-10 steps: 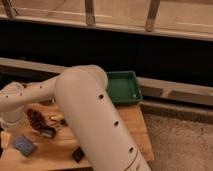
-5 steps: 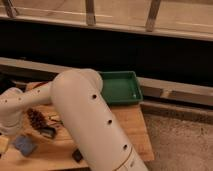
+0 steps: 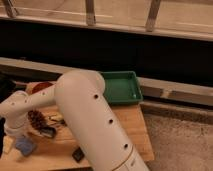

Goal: Wipe table surface with sponge

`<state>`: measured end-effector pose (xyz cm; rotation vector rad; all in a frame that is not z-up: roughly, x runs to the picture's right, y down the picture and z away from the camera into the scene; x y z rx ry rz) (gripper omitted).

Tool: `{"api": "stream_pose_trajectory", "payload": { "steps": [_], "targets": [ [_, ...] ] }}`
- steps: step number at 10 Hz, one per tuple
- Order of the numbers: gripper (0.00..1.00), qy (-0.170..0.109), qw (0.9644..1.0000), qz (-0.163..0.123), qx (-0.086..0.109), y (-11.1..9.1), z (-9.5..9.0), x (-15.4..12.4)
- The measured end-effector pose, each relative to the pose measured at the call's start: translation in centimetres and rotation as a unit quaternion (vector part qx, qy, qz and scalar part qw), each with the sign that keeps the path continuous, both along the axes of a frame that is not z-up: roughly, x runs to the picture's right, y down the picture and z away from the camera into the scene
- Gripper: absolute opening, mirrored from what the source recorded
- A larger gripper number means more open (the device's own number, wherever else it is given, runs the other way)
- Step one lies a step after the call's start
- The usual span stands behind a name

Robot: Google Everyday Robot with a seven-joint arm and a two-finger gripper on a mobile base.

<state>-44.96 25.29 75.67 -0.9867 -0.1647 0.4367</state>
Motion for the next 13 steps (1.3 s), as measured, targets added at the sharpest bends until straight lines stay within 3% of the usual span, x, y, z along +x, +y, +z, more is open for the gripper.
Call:
{"api": "stream_pose_trajectory", "payload": {
  "steps": [2, 9, 13],
  "targets": [
    [0.71, 0.012, 0.9999, 0.006, 0.002, -0.3, 0.6, 0.8],
    [0.03, 0.015, 0.9998, 0.012, 0.001, 0.2, 0.4, 1.5],
    [0.00, 0.032, 0.9994, 0.009, 0.004, -0.1, -0.8, 3.2]
  ]
}}
